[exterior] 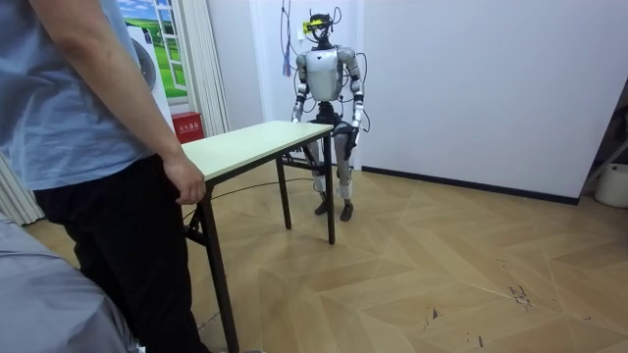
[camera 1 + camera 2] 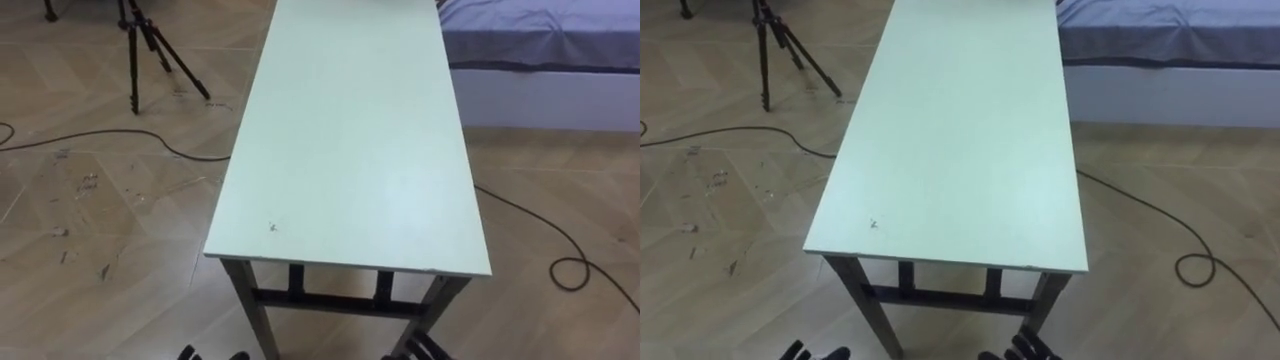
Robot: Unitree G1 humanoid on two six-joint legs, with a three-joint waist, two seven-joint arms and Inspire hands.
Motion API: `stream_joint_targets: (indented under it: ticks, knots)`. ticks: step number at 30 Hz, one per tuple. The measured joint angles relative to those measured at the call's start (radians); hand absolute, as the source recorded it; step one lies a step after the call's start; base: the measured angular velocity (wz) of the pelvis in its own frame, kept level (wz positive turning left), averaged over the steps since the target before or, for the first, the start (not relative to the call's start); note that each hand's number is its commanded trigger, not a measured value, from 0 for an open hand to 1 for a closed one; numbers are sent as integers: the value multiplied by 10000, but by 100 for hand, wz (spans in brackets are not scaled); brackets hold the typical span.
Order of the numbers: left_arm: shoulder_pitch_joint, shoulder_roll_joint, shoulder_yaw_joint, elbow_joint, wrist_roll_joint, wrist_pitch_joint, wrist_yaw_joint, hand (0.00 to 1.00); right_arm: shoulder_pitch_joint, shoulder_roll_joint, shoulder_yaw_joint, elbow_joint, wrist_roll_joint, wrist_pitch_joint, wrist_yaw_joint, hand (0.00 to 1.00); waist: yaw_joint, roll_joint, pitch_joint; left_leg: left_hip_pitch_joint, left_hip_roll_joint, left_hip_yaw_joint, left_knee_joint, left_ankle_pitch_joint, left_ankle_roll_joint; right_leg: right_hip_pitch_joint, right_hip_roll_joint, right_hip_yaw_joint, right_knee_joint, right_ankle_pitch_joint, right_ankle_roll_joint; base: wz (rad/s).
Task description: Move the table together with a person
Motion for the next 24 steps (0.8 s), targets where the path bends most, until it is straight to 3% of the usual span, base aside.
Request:
stream_joint_targets:
  ticks: [2,7,12,16,24]
  knots:
    - [381,73,-553,-843,-425,15,-356,0,421,-95,313,-718,346,-11,412,0,1,-17,6,-57,-66,-15,123,-1,2,-4,-38,-15,6,-24,32,5]
    - [451,202,-1596,-1860,-1228,39,-1110,0,508,-242,1016,-1033,845,-5,1030,0,-3,-48,-7,-235,-97,-14,245,0,3,-175,-99,-41,66,-34,51,0]
    - [639,765,-2287,-3383,-2080,117,-1407,0,1049,-775,1824,-2699,1789,72,1323,0,-94,-43,-14,-374,-98,-36,240,1,5,-313,-115,-79,205,-33,53,1]
    - [562,1117,-2694,-3972,-2557,113,-1436,0,972,-1206,2252,-3215,2394,65,1406,0,-257,-33,-15,-364,-114,-35,215,1,5,-308,-119,-25,208,-33,55,-4]
    - [113,1136,-3072,-4645,-3652,254,-1732,0,450,-1368,2600,-3285,2402,147,1439,0,-376,17,5,-354,-105,33,218,-1,8,-332,-117,15,244,-33,56,-1]
